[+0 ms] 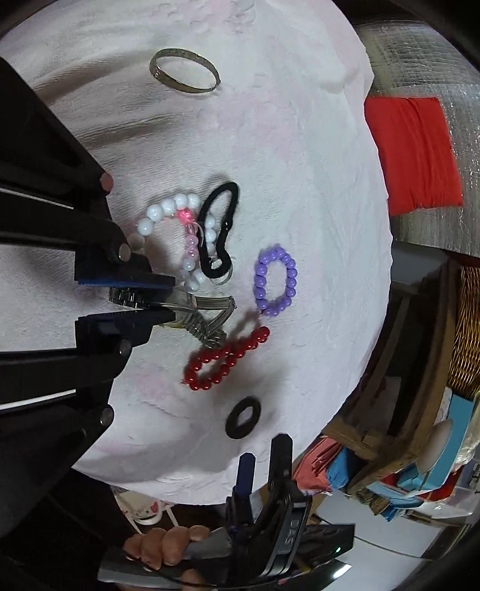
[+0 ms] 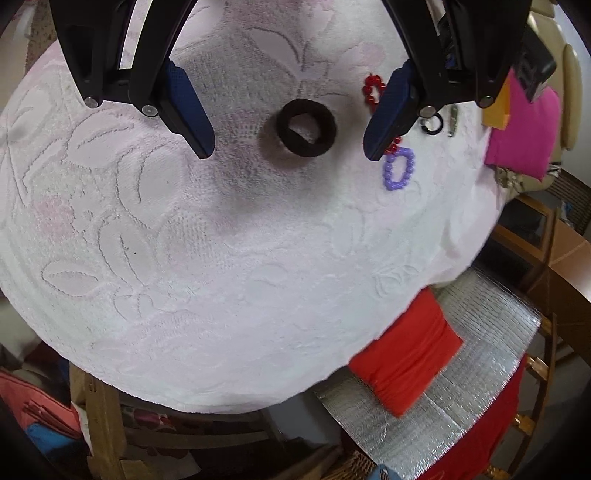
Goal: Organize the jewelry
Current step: 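Grasp the black rubber ring with the right tool while the left tool holds the watch, then carry the watch and black ring over the orange box with both tools, then open both tools to drop the watch and ring into the box, then move both tools back to the remaining jewelry on the cloth, then grasp the white bead bracelet with the right tool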
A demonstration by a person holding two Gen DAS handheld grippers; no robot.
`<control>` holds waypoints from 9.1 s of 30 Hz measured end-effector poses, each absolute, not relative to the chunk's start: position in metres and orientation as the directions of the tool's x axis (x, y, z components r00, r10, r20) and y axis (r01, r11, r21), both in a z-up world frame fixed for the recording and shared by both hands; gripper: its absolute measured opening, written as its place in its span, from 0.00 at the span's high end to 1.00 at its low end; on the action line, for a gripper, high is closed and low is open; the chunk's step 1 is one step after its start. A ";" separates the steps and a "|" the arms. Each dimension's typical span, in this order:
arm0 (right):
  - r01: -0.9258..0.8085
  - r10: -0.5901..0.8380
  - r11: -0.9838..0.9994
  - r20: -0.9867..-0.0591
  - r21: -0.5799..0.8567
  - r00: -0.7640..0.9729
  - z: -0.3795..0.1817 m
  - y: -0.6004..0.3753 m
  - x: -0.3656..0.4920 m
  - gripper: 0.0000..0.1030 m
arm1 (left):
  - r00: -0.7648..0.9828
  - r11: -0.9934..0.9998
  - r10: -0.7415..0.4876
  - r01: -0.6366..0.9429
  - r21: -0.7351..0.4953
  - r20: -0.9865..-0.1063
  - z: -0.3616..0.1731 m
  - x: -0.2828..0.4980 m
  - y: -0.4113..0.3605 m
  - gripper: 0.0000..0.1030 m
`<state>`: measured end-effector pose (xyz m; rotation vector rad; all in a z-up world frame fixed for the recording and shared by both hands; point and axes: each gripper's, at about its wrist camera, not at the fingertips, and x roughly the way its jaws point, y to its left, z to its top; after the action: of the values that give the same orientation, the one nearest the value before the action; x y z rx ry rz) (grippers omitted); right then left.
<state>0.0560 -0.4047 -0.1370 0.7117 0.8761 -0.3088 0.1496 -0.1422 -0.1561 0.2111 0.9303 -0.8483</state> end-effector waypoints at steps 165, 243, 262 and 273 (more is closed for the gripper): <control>0.177 0.358 0.836 -0.762 0.519 0.540 -0.150 -0.269 0.163 0.55 | 0.746 0.947 -0.037 0.238 0.215 -0.665 -0.116 0.180 -0.046 0.13; 0.206 0.237 0.852 -0.704 0.482 0.670 -0.115 -0.302 0.127 0.92 | 0.567 0.929 -0.211 0.369 0.016 -0.796 -0.161 0.238 -0.053 0.94; 0.283 0.206 0.882 -0.849 0.376 0.487 -0.160 -0.286 0.149 0.86 | 0.609 0.941 -0.210 0.338 0.011 -0.764 -0.147 0.236 -0.023 0.55; 0.202 -0.057 0.978 -0.867 0.051 0.495 -0.160 -0.240 0.159 0.84 | 0.594 0.938 -0.192 0.345 0.031 -0.781 -0.155 0.250 -0.030 0.39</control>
<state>0.1590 -0.2402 -0.1597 0.1529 1.0417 -0.1577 0.2500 -0.0300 -0.1546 0.1867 0.8816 -0.3142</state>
